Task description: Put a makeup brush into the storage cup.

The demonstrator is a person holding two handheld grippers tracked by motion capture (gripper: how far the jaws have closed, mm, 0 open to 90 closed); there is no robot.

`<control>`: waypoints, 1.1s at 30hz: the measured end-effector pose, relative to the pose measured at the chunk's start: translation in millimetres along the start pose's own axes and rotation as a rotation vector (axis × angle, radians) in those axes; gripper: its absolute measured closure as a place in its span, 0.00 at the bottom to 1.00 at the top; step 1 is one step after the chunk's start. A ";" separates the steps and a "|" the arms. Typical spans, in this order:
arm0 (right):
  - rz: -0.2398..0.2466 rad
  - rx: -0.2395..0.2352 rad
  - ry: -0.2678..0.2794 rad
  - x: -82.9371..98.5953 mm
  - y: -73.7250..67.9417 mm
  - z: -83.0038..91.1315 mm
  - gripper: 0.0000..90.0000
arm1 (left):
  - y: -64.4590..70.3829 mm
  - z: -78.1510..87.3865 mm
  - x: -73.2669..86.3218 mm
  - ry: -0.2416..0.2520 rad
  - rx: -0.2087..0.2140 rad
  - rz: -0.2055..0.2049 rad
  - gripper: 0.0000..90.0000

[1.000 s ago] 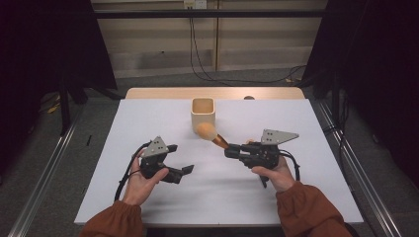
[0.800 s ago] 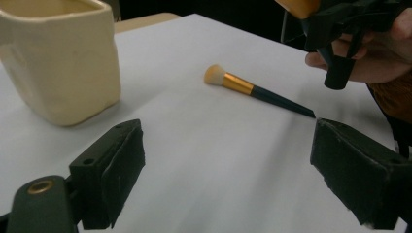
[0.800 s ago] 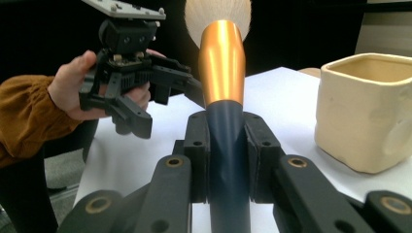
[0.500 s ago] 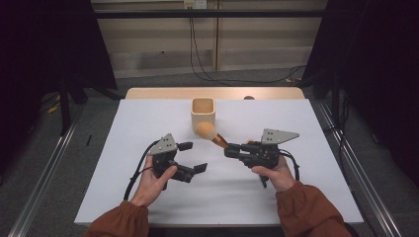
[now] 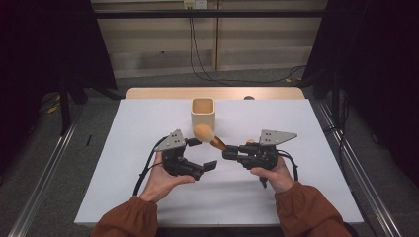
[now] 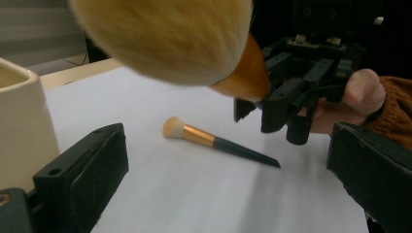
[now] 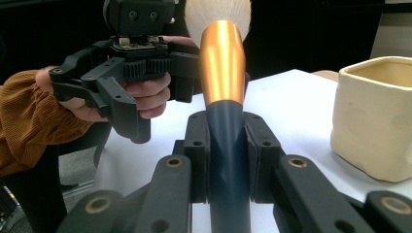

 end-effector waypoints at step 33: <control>0.011 -0.018 0.013 0.8 -2.7 -2.7 0.83 | 1.2 -15.3 -21.4 0.116 0.096 0.146 0.61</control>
Point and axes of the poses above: each handheld gripper's, and its own axes: z roughly backward along the jaws, x roughly out of its underside, y roughly to its right, the point moved 7 cm from there along -z, roughly forward along the jaws, and after that the axes turned 8 degrees about -x, right-handed, at the moved point
